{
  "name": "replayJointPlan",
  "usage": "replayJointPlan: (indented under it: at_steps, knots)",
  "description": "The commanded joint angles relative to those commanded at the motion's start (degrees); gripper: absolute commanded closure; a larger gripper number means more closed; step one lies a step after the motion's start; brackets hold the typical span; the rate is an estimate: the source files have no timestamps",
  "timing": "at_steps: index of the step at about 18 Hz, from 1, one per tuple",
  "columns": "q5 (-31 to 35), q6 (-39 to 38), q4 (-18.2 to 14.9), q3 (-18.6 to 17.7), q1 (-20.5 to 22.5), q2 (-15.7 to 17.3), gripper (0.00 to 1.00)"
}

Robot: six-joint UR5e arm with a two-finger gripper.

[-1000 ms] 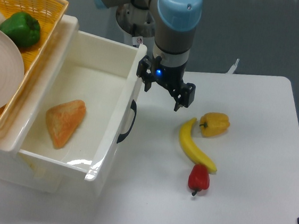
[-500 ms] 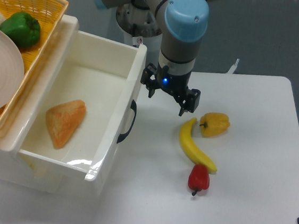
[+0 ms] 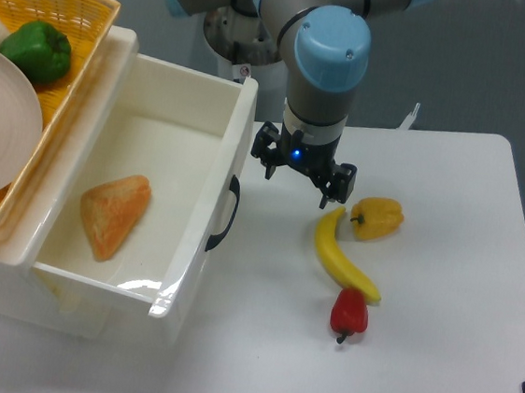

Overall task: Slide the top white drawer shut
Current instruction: 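Move the gripper down and toward the open white drawer's front panel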

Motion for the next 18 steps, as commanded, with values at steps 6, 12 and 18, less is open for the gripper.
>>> replayJointPlan:
  at_steps: [6,12,18]
  knots:
    - [-0.1,-2.7,0.0,0.2,0.3,-2.3,0.0]
    - [-0.4,-6.0,-0.2,0.6,0.9,-4.6,0.0]
    - [-6.2,-11.5,-0.2,1.7,2.5,-7.1,0.0]
